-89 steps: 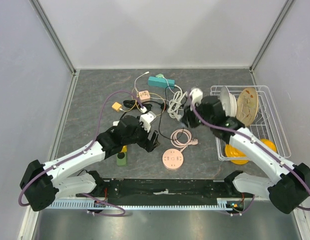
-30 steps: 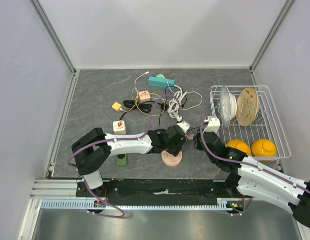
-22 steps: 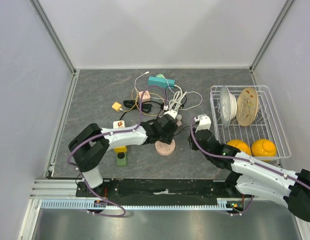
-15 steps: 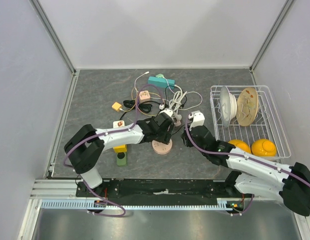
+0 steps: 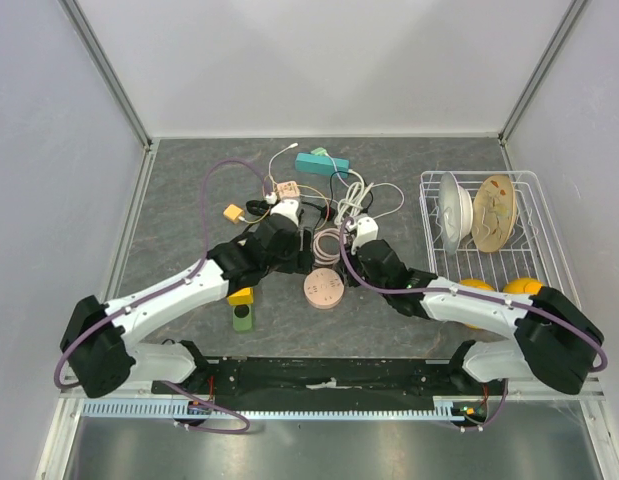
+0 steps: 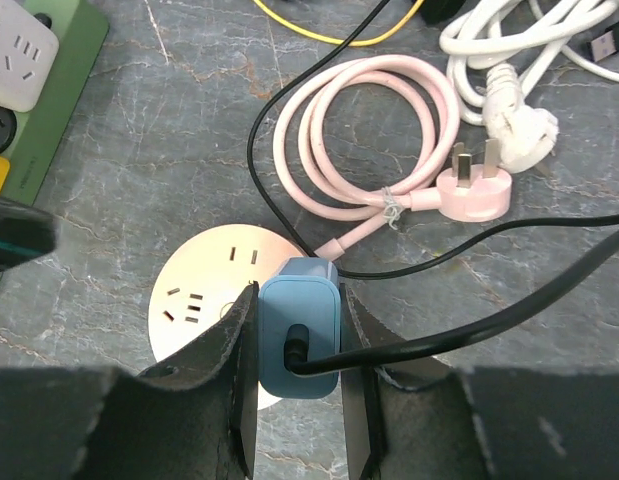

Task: Insert the plug
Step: Insert the plug into the socket.

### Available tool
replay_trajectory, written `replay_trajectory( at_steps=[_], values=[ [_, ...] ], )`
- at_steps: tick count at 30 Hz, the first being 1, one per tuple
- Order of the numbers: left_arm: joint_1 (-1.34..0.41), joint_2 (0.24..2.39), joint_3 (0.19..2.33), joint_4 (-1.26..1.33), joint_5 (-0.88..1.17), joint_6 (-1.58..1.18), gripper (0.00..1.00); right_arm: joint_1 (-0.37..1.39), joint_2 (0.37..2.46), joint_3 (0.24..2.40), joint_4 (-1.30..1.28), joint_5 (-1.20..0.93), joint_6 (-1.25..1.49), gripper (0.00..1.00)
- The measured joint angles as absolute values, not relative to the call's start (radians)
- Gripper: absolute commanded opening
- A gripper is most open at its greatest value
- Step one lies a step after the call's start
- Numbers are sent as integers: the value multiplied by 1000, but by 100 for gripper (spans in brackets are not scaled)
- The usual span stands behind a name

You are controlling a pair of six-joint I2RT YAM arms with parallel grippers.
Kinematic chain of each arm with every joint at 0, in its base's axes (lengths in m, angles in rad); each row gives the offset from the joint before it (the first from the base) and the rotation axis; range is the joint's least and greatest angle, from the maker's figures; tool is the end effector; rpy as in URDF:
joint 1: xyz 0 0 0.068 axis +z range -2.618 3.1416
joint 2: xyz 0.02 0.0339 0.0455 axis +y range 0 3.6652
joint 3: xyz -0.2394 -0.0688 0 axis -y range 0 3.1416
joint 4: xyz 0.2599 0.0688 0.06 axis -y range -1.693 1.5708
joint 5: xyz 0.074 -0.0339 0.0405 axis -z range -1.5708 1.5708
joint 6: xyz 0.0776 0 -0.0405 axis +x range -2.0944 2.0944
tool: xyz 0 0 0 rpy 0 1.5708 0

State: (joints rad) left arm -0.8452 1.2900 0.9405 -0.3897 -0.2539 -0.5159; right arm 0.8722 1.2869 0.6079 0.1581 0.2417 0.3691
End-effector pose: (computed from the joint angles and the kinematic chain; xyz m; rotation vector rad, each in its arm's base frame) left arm 0.2326 -0.2329 0.2104 0.2505 2.3026 -0.4131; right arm 0.2216 0.2349 0.1525 -0.3814 2.0800 0.5021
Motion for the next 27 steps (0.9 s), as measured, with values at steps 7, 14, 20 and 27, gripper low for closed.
replay_trajectory(
  at_steps=[7,14,20,27],
  values=[
    [-806,1153,866,-461,-256,-546,79,912,1362,622,187,257,370,0],
    [-786,1062,862,-485,-283,-549,79,960,1374,630,172,317,384,0],
    [-785,1057,859,-492,-288,-549,79,981,1374,662,117,356,405,0],
    [-785,1057,847,-500,-288,-549,79,984,1378,691,71,361,424,0]
  ],
)
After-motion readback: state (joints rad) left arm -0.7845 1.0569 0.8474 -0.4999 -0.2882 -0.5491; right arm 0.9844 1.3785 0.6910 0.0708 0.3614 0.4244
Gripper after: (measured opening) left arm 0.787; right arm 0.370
